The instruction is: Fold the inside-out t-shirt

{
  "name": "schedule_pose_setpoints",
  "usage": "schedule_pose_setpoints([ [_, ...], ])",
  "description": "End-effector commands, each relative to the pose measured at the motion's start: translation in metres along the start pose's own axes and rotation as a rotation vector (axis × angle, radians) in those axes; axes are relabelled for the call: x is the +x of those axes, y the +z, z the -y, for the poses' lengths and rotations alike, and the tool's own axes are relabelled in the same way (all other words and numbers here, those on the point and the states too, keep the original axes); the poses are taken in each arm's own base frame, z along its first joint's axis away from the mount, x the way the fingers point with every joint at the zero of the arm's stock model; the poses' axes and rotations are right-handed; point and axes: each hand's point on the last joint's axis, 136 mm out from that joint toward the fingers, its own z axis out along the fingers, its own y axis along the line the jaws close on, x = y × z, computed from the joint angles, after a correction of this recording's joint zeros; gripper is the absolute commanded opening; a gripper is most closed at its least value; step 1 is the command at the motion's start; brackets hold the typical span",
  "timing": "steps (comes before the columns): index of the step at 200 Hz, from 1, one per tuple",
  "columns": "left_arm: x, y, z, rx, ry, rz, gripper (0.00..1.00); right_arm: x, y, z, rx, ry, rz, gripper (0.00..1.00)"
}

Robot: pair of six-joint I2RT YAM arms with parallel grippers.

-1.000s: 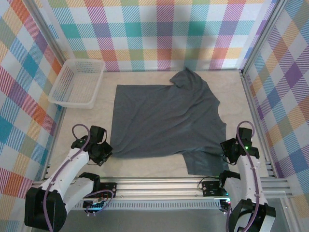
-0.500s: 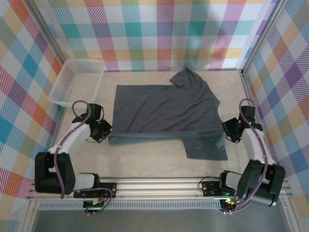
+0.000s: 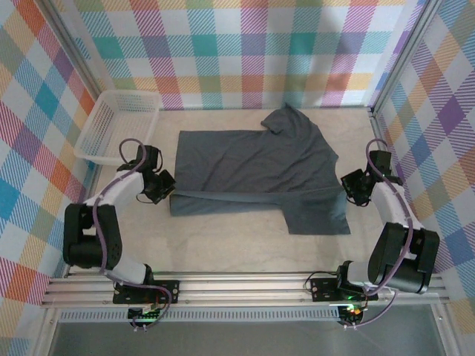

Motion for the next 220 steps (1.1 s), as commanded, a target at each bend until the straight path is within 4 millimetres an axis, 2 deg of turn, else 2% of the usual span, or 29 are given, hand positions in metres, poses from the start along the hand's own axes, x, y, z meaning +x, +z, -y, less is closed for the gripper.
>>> schedule_pose_setpoints([
  [1,-0.009,0.016,-0.003,-0.015,0.044,0.011,0.0,-0.004,0.021,-0.012,-0.027,-0.096,-0.041,0.06],
  [17,-0.011,0.023,-0.006,-0.035,0.051,0.014,0.0,0.006,0.034,-0.013,-0.009,-0.131,-0.15,0.19],
  [34,-0.014,0.015,-0.007,-0.039,0.072,0.044,0.24,0.009,0.026,-0.006,0.023,-0.131,-0.151,0.45],
  [49,-0.019,-0.007,-0.003,-0.023,0.102,0.1,0.37,0.009,0.007,0.006,0.053,-0.132,-0.083,0.56],
  [66,-0.02,-0.035,0.0,0.012,0.147,0.173,0.39,0.02,-0.009,0.028,0.086,-0.123,-0.038,0.59],
  [100,0.003,-0.068,0.01,0.067,0.274,0.23,0.39,0.051,-0.011,0.086,0.211,-0.132,-0.053,0.59],
  [131,0.023,-0.09,0.025,0.097,0.421,0.311,0.39,0.067,-0.002,0.103,0.244,-0.154,-0.114,0.59],
  [148,0.028,-0.094,0.03,0.107,0.459,0.327,0.4,0.072,0.009,0.098,0.208,-0.16,-0.154,0.55],
  [160,0.029,-0.091,0.029,0.099,0.463,0.325,0.4,0.076,0.019,0.09,0.163,-0.164,-0.19,0.48],
  [178,0.028,-0.083,0.023,0.058,0.448,0.311,0.39,0.088,0.029,0.072,0.075,-0.179,-0.274,0.24],
  [194,0.027,-0.075,0.012,-0.009,0.422,0.295,0.39,0.101,0.026,0.053,0.007,-0.199,-0.35,0.0],
  [220,0.03,-0.067,-0.001,-0.086,0.4,0.251,0.38,0.115,0.001,0.011,-0.112,-0.179,-0.363,0.0],
])
